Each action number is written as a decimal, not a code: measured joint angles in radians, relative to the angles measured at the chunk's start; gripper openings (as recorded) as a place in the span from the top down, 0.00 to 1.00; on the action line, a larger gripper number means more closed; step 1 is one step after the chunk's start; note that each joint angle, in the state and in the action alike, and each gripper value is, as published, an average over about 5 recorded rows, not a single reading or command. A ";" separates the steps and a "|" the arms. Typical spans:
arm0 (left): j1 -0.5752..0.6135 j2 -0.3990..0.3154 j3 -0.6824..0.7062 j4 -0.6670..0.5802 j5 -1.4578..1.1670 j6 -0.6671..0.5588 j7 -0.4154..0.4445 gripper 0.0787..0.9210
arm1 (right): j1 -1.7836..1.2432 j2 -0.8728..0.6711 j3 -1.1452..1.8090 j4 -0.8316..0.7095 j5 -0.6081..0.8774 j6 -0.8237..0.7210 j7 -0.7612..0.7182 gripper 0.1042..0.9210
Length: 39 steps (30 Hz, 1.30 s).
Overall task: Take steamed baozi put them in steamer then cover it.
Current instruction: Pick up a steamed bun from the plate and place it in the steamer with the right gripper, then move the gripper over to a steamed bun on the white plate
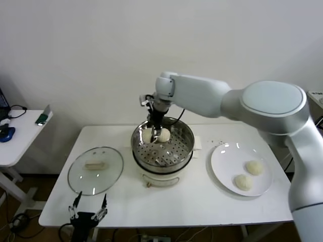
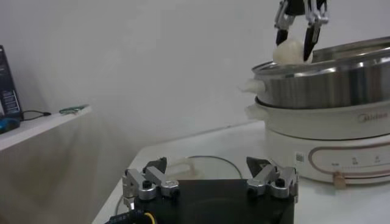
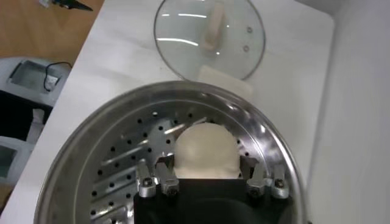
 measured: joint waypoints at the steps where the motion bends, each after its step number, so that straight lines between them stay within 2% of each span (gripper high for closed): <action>1: 0.001 0.000 0.000 0.001 0.000 -0.001 0.000 0.12 | -0.007 0.005 -0.001 -0.003 -0.002 0.000 0.001 0.27; 15: 0.001 -0.001 0.000 0.008 -0.001 -0.004 -0.001 0.12 | -0.078 0.041 -0.001 -0.035 -0.039 -0.005 0.016 0.26; 22: 0.002 -0.002 -0.001 0.008 -0.001 -0.004 -0.001 0.12 | -0.082 0.039 -0.001 -0.033 -0.053 -0.008 0.018 0.14; 25: 0.002 -0.003 -0.001 0.008 -0.001 -0.004 -0.001 0.12 | -0.079 0.032 0.001 -0.024 -0.056 -0.009 0.017 0.12; 39: 0.000 -0.003 0.008 -0.001 0.010 0.000 -0.002 0.12 | 0.051 -0.112 -0.020 0.112 -0.032 0.008 -0.009 0.12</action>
